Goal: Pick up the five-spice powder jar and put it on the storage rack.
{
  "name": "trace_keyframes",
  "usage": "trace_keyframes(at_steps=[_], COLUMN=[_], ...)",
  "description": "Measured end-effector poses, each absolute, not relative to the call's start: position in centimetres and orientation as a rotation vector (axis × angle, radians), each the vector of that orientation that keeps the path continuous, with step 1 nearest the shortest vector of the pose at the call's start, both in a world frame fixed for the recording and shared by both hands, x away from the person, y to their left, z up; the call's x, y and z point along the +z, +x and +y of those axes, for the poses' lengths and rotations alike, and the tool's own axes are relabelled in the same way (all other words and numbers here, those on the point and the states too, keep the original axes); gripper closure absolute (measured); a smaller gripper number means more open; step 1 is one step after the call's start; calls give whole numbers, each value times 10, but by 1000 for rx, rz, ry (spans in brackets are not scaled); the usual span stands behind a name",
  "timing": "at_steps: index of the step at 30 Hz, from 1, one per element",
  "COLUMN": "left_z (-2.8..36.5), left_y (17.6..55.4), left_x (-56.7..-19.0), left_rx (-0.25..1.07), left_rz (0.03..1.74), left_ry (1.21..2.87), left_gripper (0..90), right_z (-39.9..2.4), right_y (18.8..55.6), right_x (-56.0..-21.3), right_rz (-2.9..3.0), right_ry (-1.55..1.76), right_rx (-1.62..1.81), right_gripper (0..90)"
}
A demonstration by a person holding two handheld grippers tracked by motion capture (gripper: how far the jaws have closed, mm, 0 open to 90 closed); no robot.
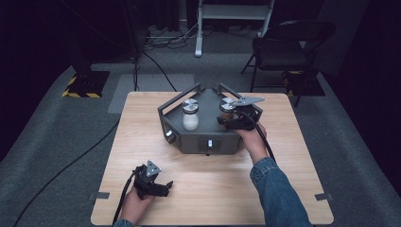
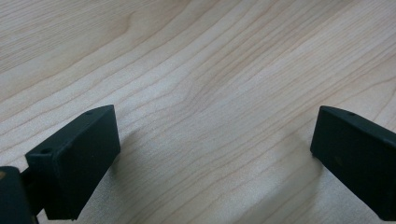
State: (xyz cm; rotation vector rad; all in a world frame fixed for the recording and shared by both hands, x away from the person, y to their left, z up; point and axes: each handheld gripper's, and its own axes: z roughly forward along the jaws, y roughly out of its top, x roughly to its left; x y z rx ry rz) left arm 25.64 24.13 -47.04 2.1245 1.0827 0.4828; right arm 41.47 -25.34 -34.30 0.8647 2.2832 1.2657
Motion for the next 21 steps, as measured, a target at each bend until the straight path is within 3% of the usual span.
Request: trace_keyframes(at_steps=[4, 7, 10, 21], left_z=[241, 241, 241, 240], left_y=[256, 257, 258, 259], left_x=[-470, -470, -471, -470], left_rx=[483, 482, 482, 481], left_rz=[1082, 1082, 1078, 1079], left_ry=[2124, 2124, 2125, 2127], left_gripper=[12, 12, 12, 11], right_z=[-253, -255, -260, -303], right_y=[415, 414, 408, 374], right_x=[-342, -343, -343, -348], right_rz=[2289, 2283, 2259, 2234], right_ry=[860, 851, 856, 806], right_rx=[1258, 1268, 1300, 1355], right_gripper=[289, 146, 63, 52])
